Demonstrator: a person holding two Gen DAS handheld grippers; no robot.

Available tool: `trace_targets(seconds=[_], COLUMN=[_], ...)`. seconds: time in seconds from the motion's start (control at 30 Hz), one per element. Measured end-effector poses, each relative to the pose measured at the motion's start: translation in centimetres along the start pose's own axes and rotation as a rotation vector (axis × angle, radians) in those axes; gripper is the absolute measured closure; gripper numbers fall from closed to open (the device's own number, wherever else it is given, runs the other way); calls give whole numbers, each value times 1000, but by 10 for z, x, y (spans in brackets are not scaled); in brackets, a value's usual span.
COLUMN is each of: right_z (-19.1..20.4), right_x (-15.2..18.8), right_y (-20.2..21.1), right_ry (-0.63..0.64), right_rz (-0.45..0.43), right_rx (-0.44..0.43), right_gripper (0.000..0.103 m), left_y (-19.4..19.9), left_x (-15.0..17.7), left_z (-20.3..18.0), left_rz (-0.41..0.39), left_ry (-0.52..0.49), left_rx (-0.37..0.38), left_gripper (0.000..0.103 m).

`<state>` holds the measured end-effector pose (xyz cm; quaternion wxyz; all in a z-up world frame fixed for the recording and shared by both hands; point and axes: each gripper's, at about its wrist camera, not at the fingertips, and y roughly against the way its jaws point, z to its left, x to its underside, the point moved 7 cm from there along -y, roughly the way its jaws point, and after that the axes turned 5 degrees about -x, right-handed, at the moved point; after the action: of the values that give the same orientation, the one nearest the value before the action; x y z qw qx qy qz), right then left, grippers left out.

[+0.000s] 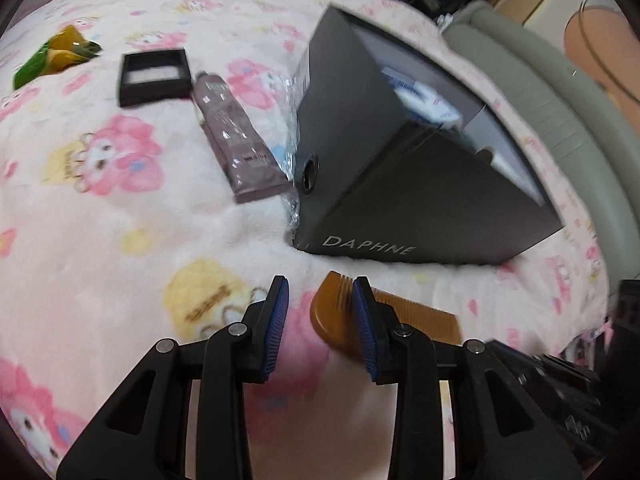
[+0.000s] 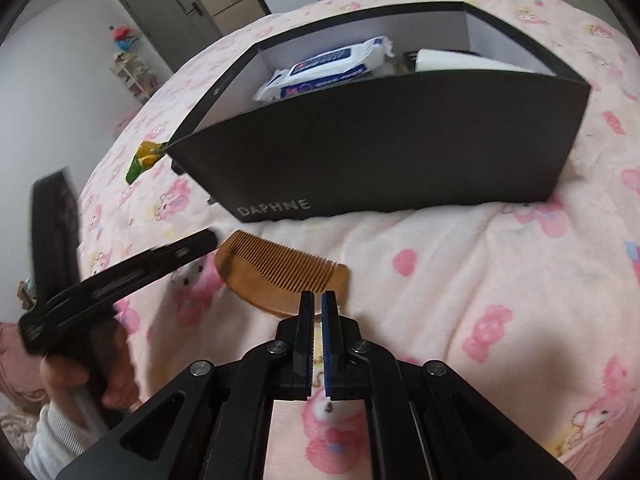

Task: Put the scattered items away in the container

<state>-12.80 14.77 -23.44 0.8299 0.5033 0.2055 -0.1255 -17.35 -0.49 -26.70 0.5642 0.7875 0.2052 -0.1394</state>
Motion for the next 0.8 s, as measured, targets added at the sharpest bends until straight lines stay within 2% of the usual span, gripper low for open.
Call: trace_targets(seconds=[0.2,0.33,0.53,0.63,0.7,0.8], right_z=[-8,-11,-14,-17,-19,-24], right_x=[8,6,-1,-5,-9,-15], right_y=[-10,-9,-8,-11,-15,-29], right_ry=[-19,-10,22,39,38,30], right_rz=[39,38,28,33,32,44], right_rx=[27,40,71,77,64,37], right_gripper=[98,97,96,76,57,56], left_y=[7,24,35,27,18,10], left_x=[23,46,40,35,36,39], left_z=[-7,-11,1,4,4,2], left_rz=[45,83,40,55,71,78], left_ry=[20,93,137,147,153,151], left_rx=[18,106,82,85,98,102], left_gripper=[76,76,76,72,58,55])
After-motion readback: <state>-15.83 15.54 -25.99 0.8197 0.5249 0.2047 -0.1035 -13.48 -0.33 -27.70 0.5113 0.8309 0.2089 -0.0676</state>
